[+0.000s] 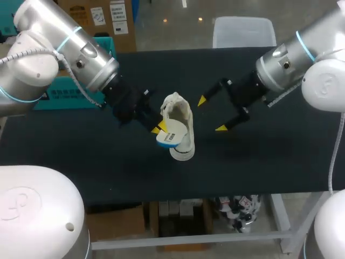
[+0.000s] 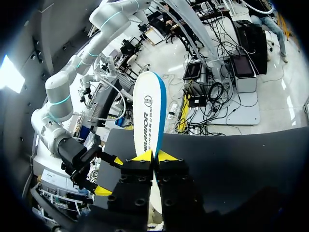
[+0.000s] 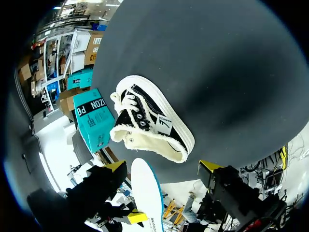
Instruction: Open the shoe tongue, take the insole out of the shoe, put the insole back into the shoe, and pack the shoe into the shoebox
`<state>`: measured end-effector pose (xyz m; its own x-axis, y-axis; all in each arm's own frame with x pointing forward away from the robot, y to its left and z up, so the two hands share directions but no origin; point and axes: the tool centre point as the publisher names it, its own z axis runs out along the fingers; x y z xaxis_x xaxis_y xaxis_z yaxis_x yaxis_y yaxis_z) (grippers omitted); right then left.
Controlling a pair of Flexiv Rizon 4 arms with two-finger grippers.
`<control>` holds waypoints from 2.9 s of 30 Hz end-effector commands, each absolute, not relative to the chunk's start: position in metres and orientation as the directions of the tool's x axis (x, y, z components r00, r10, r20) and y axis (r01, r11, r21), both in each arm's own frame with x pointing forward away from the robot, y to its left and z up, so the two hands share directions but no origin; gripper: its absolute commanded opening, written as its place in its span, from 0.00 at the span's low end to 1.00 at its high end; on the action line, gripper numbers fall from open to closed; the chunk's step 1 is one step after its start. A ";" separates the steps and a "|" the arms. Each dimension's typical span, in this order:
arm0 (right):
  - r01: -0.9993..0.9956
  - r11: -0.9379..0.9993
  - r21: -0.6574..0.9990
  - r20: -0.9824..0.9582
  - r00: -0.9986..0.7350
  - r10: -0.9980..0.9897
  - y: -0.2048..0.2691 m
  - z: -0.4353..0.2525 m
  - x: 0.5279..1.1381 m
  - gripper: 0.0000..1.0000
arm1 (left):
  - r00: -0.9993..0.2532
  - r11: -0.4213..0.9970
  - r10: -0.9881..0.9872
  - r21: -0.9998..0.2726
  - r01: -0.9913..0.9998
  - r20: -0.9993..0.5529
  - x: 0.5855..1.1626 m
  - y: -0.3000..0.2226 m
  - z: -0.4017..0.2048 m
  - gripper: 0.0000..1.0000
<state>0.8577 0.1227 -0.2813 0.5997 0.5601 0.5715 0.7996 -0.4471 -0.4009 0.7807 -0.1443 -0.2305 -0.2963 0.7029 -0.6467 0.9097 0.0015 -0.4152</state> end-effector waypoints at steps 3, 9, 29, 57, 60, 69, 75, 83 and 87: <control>0.761 -0.397 -0.514 0.586 0.649 0.486 0.127 -0.292 0.851 1.00 | -0.298 0.006 0.668 -0.396 0.918 -0.682 0.772 -0.143 -0.244 0.00; 0.743 -0.352 -0.569 0.604 0.668 0.434 0.135 -0.292 0.846 1.00 | -0.293 -0.009 0.635 -0.386 0.922 -0.714 0.773 -0.143 -0.248 0.00; 0.818 -0.239 -0.523 0.777 0.573 0.261 0.168 -0.305 0.825 0.84 | -0.312 -0.077 0.535 -0.413 0.907 -0.785 0.784 -0.153 -0.248 0.00; 0.833 -0.141 -0.535 0.805 0.554 0.214 0.198 -0.321 0.837 0.35 | -0.357 -0.094 0.478 -0.450 0.888 -0.803 0.792 -0.147 -0.265 0.00; 0.832 -0.154 -0.533 0.803 0.555 0.219 0.199 -0.322 0.838 0.24 | -0.357 -0.091 0.481 -0.450 0.888 -0.801 0.793 -0.148 -0.265 0.00; 0.834 -0.140 -0.533 0.805 0.551 0.218 0.201 -0.323 0.841 0.00 | -0.376 -0.066 0.490 -0.464 0.884 -0.786 0.799 -0.147 -0.270 0.00; 0.837 -0.127 -0.532 0.813 0.547 0.200 0.203 -0.325 0.841 0.00 | -0.405 -0.027 0.471 -0.472 0.881 -0.784 0.804 -0.143 -0.275 1.00; 0.840 -0.124 -0.528 0.824 0.542 0.162 0.201 -0.325 0.844 0.00 | -0.460 0.034 0.396 -0.487 0.872 -0.795 0.816 -0.139 -0.293 1.00; 0.843 -0.122 -0.524 0.831 0.538 0.145 0.201 -0.325 0.845 0.00 | -0.470 0.080 0.355 -0.475 0.876 -0.808 0.821 -0.139 -0.304 1.00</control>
